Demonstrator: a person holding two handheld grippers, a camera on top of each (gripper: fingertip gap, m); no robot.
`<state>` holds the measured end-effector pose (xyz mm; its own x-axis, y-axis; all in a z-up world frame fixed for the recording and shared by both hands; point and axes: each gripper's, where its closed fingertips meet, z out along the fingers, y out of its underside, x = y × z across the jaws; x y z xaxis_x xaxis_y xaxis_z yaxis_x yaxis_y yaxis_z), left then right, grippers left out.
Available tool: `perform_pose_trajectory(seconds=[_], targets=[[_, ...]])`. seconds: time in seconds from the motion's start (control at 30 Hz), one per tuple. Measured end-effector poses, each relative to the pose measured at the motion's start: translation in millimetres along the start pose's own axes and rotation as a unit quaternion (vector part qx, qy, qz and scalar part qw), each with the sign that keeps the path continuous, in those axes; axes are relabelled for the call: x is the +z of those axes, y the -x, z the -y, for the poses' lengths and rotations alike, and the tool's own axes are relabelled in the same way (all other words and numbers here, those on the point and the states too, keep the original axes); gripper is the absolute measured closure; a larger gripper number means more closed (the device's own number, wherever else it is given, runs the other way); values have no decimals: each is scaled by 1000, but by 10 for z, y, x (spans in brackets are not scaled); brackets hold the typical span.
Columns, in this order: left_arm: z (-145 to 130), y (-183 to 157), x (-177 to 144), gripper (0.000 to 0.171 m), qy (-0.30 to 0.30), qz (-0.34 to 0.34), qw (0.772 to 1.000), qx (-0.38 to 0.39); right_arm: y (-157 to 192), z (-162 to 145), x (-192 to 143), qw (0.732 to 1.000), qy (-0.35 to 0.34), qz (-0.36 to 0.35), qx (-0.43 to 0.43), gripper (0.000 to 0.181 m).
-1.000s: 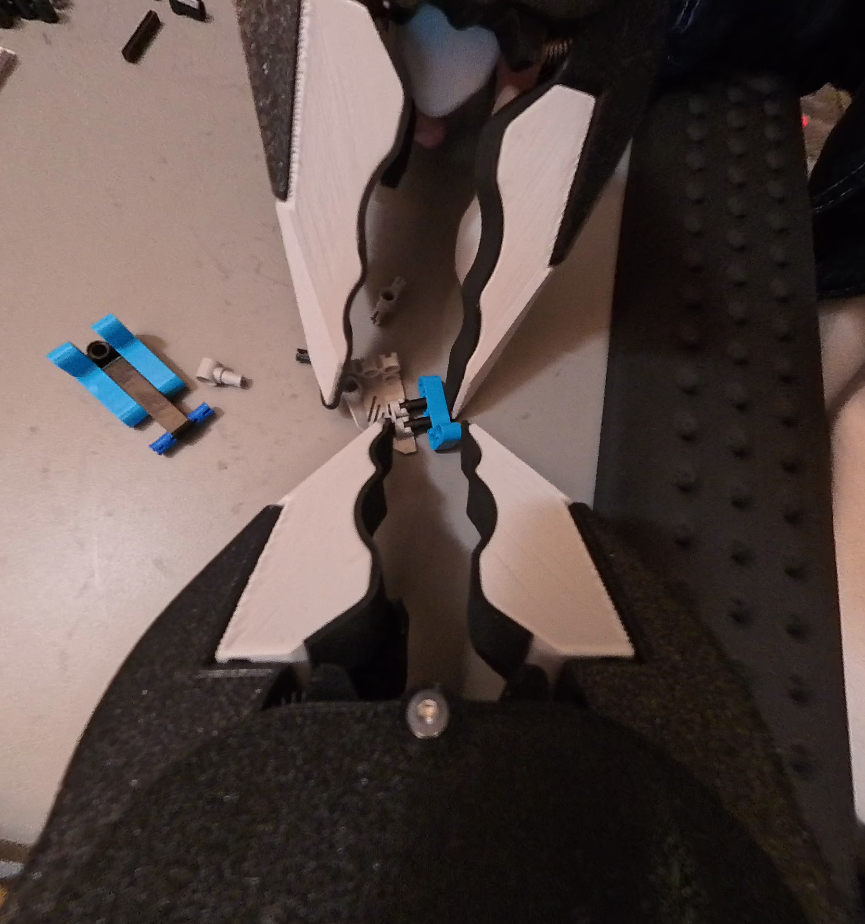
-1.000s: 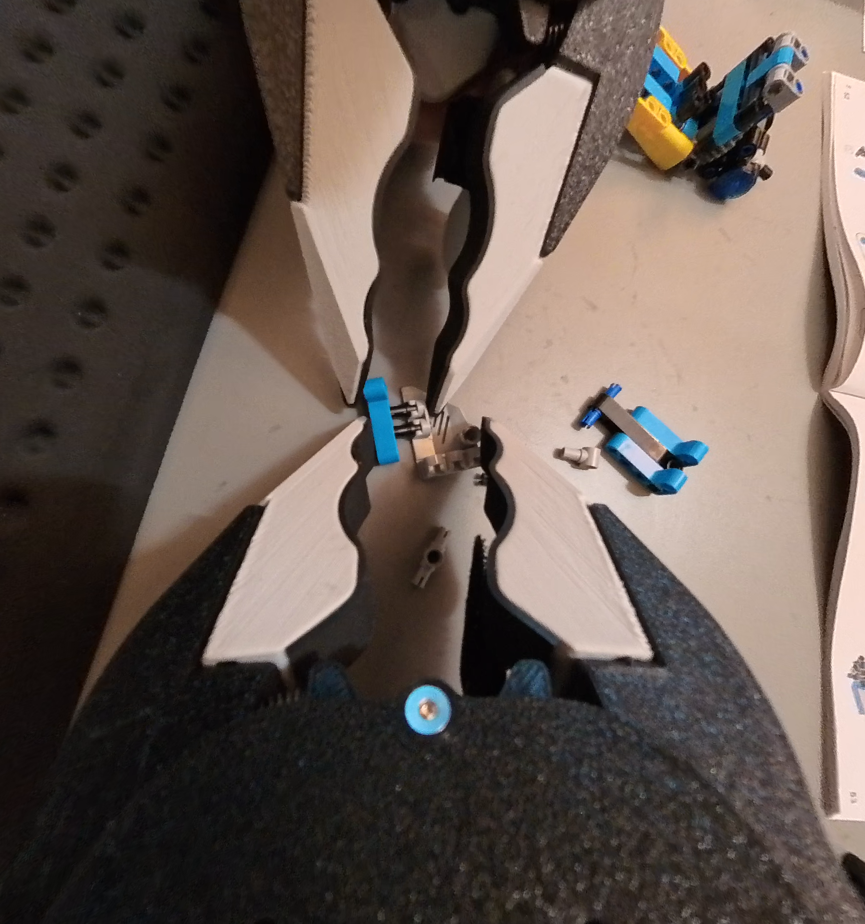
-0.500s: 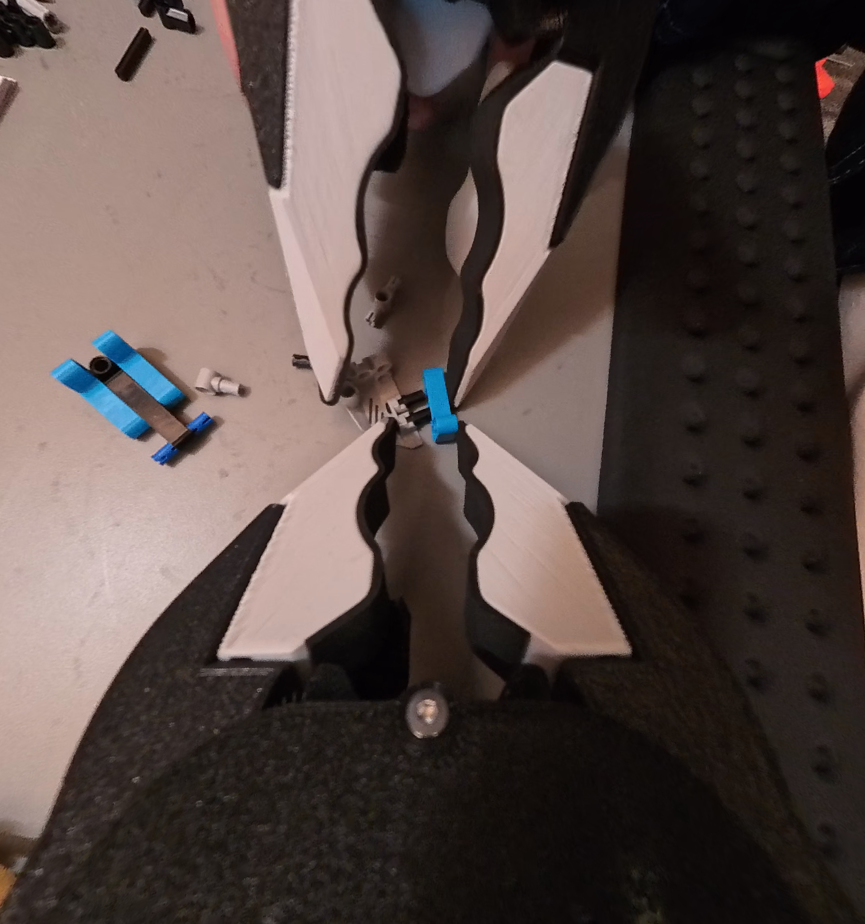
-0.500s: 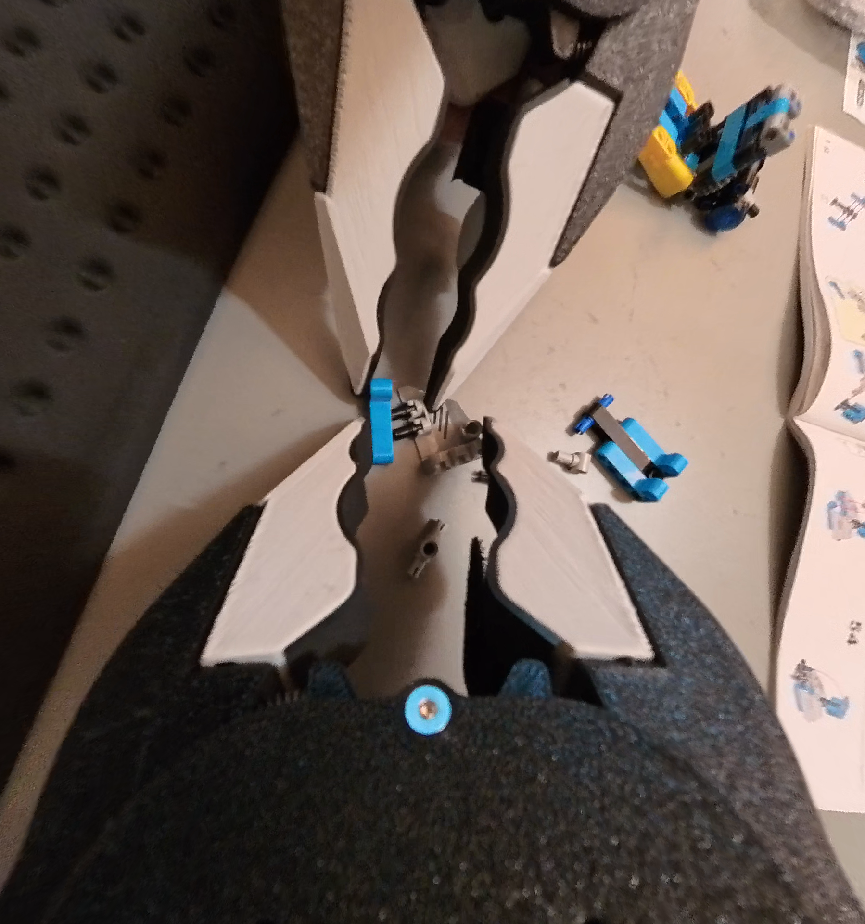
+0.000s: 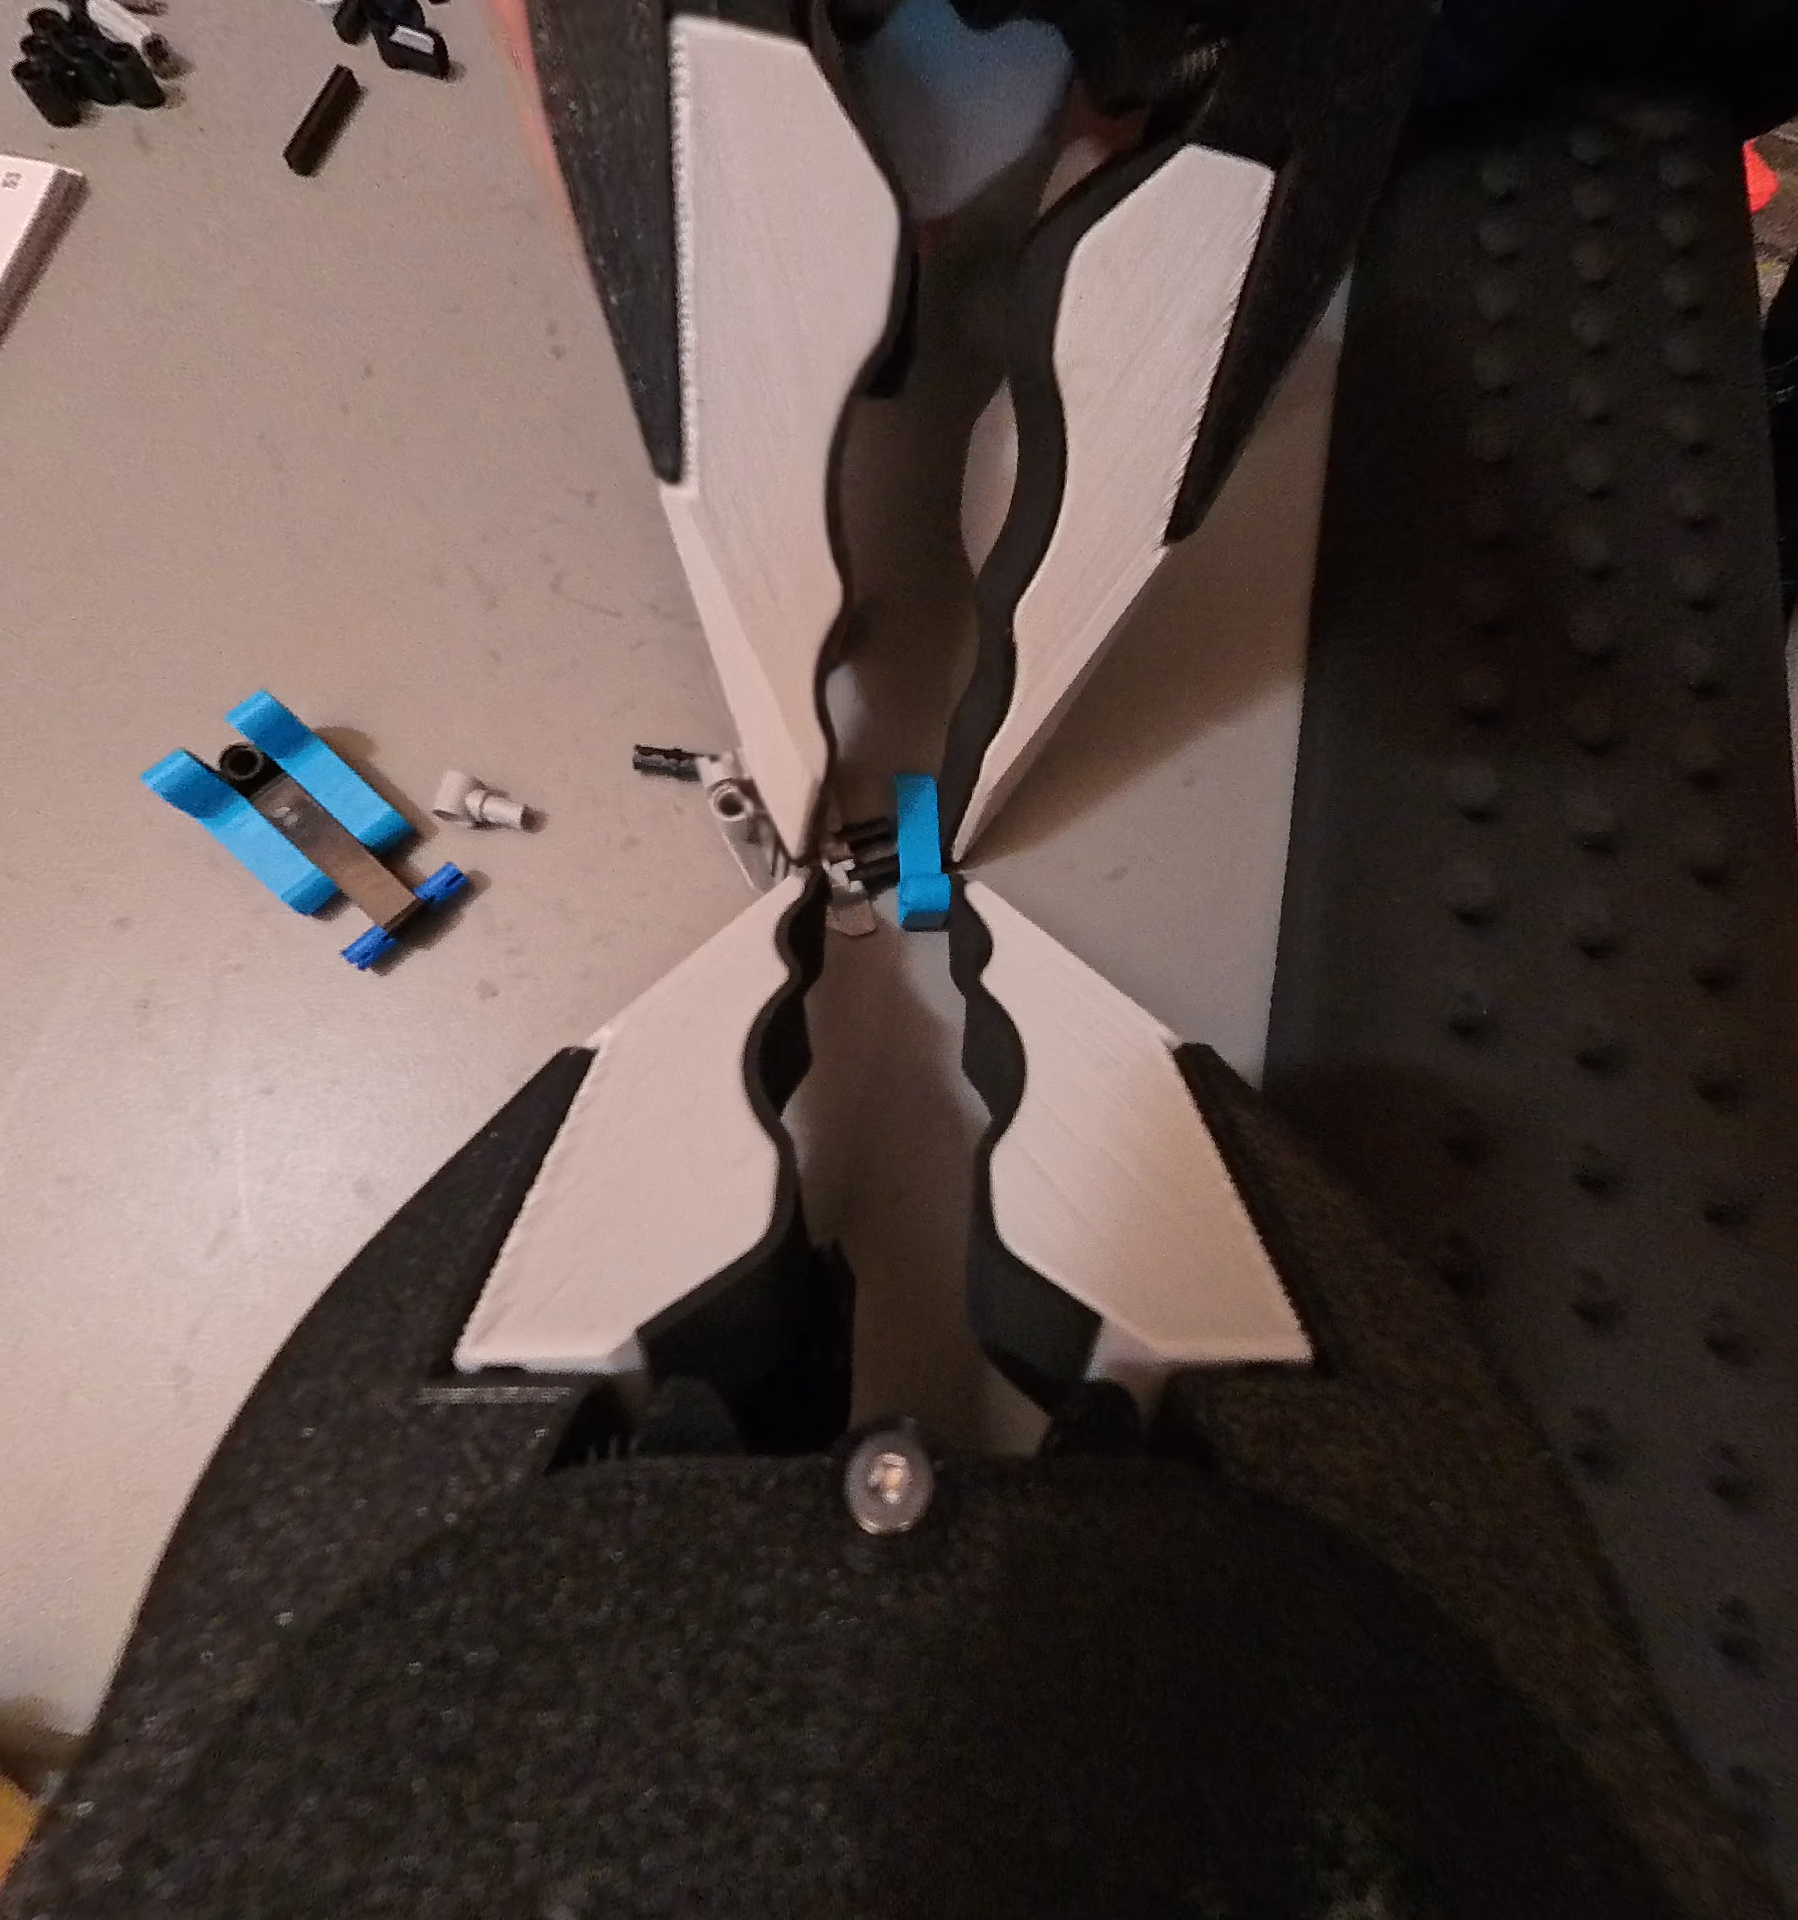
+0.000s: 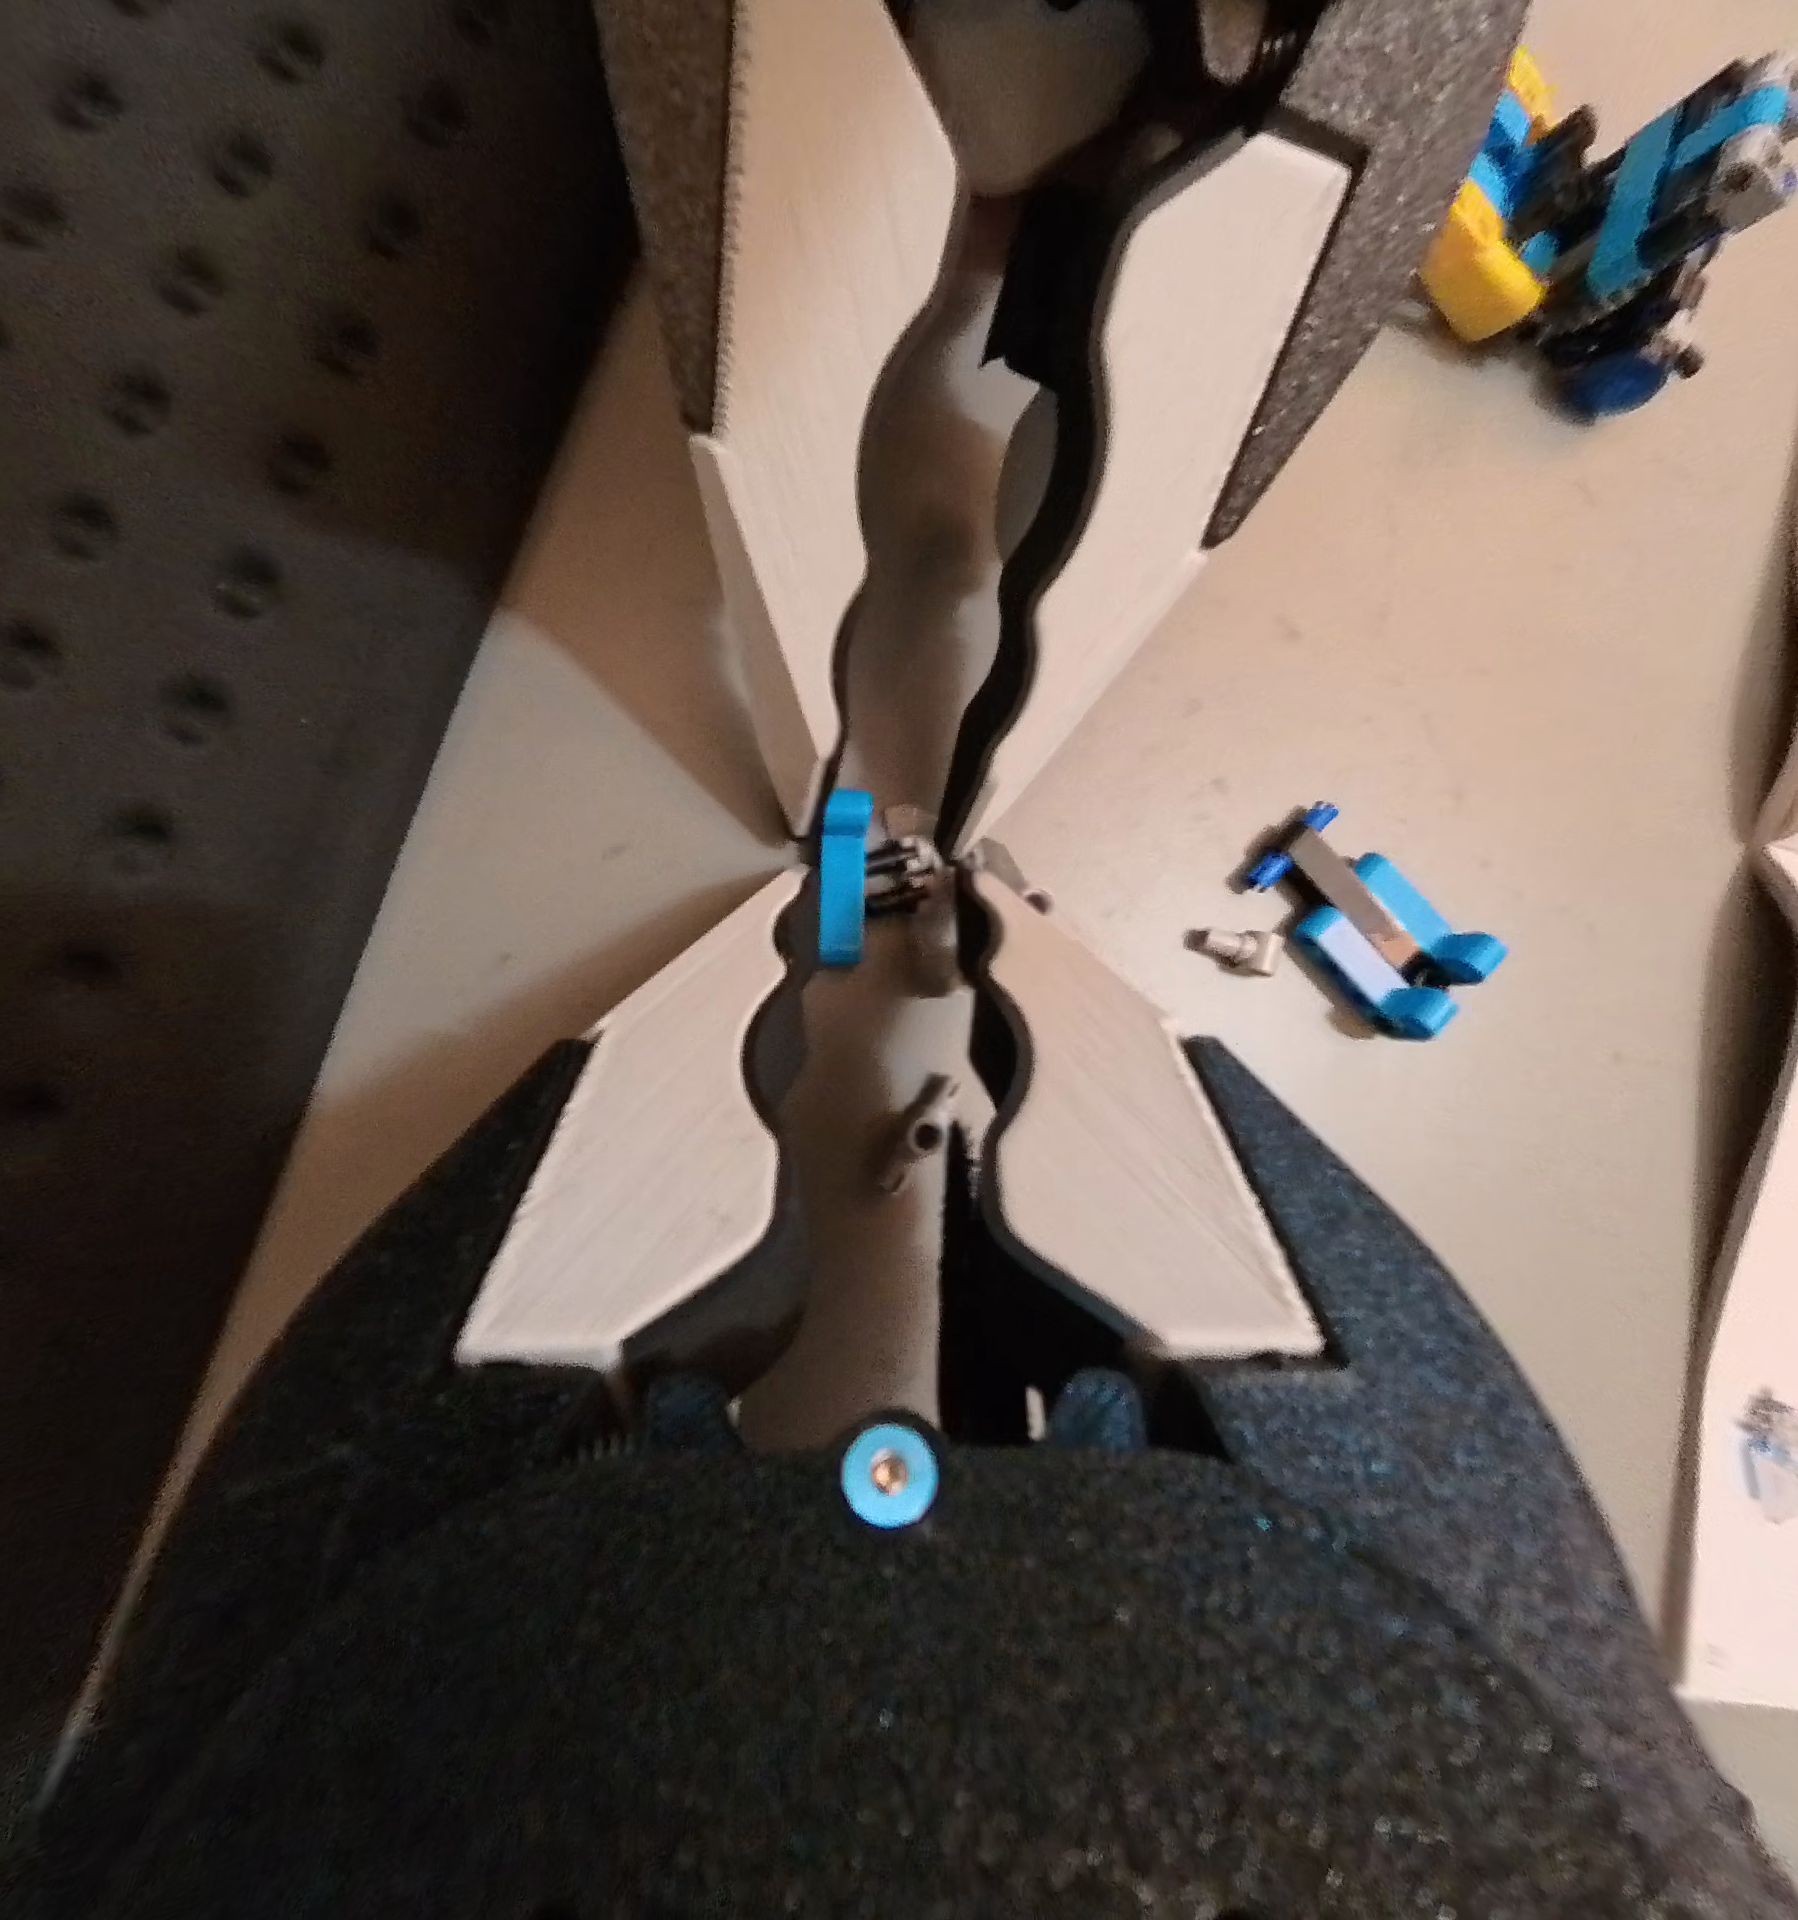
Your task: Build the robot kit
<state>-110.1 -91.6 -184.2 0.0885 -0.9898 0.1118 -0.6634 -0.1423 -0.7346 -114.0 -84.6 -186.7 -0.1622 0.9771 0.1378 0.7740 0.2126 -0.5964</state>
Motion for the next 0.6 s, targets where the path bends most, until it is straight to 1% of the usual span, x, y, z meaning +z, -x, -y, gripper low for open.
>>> perform_pose_trajectory(seconds=[0.1, 0.23, 0.37, 0.6], targets=[[1, 1, 2, 148, 0, -1, 1000, 0, 10, -6, 4, 1000, 8, 12, 18, 157], [6, 1, 6, 148, 0, -4, 1000, 0, 10, -16, 6, 999, 2, 20, 48, 157], [10, -10, 11, 146, -1, -7, 1000, -2, 15, -21, 4, 999, 22, 4, 38, 158], [11, -14, 17, 146, -1, -3, 1000, 3, 19, -24, 3, 999, 19, 11, 47, 159]])
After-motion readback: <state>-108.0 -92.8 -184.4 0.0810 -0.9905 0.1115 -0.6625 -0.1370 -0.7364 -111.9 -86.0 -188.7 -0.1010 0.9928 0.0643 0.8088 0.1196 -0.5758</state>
